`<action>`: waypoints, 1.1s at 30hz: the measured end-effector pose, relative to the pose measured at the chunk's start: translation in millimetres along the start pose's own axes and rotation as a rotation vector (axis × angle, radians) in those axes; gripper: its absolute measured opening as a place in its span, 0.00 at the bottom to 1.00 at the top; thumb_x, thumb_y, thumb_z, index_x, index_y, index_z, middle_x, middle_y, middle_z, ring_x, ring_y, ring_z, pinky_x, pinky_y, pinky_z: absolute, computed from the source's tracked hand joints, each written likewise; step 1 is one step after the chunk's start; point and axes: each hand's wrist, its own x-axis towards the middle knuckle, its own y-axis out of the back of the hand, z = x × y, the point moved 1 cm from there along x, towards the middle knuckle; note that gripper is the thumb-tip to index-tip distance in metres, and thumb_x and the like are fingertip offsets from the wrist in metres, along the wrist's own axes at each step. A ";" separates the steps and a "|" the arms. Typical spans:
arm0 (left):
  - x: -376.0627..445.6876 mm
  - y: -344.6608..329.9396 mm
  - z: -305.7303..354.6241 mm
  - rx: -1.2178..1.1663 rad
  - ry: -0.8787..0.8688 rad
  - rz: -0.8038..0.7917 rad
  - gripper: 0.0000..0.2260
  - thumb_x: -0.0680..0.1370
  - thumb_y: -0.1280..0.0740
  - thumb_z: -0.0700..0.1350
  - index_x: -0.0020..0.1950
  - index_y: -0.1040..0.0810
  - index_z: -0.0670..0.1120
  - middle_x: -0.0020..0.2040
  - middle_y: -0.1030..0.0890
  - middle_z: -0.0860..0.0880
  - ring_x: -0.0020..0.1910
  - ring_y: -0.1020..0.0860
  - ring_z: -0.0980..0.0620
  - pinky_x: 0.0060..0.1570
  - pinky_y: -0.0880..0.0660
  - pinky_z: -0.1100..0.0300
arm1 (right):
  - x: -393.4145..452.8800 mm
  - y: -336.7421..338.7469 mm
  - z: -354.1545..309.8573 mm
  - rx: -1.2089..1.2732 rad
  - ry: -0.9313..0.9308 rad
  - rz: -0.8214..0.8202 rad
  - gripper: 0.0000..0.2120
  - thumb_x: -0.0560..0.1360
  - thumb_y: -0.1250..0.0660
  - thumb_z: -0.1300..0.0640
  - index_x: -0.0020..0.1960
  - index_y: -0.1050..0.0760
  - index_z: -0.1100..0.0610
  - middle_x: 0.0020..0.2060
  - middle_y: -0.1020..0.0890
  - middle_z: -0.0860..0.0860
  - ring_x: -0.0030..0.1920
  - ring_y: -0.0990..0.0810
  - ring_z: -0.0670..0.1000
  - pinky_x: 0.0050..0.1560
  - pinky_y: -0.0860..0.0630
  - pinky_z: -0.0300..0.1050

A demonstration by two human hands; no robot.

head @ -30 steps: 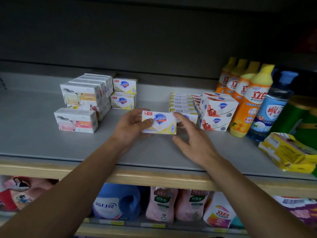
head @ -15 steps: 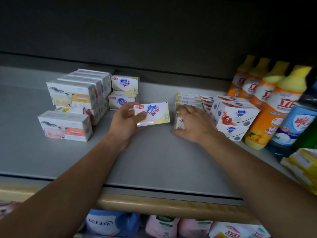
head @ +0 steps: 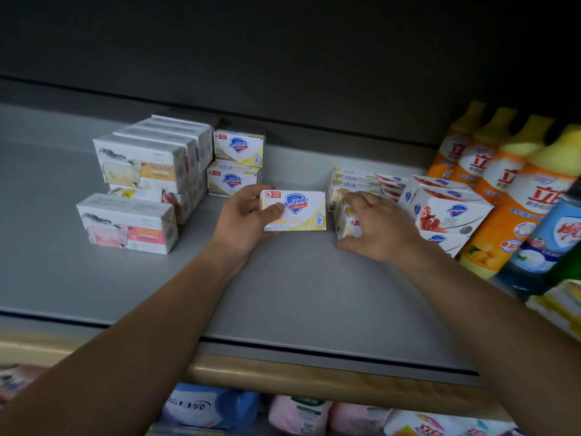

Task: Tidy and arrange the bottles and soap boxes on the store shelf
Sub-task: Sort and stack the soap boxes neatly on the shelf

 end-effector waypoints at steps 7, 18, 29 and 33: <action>2.4 3.9 3.6 -0.073 -0.010 0.095 0.15 0.75 0.31 0.34 0.62 0.25 0.39 0.53 0.17 0.41 0.48 0.17 0.44 0.49 0.20 0.47 | 33.6 13.4 -3.2 0.156 -0.091 -0.095 0.41 0.74 0.53 0.27 0.79 0.44 0.50 0.79 0.43 0.50 0.78 0.44 0.54 0.74 0.43 0.54; 4.1 6.5 1.2 -0.071 -0.013 0.094 0.14 0.75 0.31 0.34 0.60 0.24 0.41 0.49 0.16 0.44 0.47 0.17 0.45 0.44 0.21 0.52 | 46.2 6.8 8.1 0.121 -0.196 -0.160 0.41 0.74 0.57 0.27 0.77 0.41 0.52 0.76 0.37 0.53 0.75 0.37 0.58 0.70 0.38 0.58; 4.4 5.7 0.5 -0.045 -0.011 0.084 0.14 0.75 0.30 0.34 0.60 0.24 0.42 0.52 0.16 0.43 0.48 0.16 0.44 0.46 0.21 0.50 | 1.6 20.3 -4.8 0.140 -0.095 0.268 0.22 0.79 0.43 0.44 0.67 0.26 0.55 0.64 0.25 0.56 0.65 0.29 0.59 0.65 0.33 0.52; 2.7 4.2 0.4 -0.023 -0.009 0.079 0.15 0.75 0.30 0.34 0.61 0.24 0.41 0.53 0.16 0.42 0.51 0.17 0.43 0.50 0.21 0.46 | -54.3 5.0 -6.9 -0.014 -0.075 0.324 0.22 0.75 0.35 0.50 0.67 0.27 0.54 0.61 0.25 0.54 0.59 0.28 0.59 0.59 0.28 0.52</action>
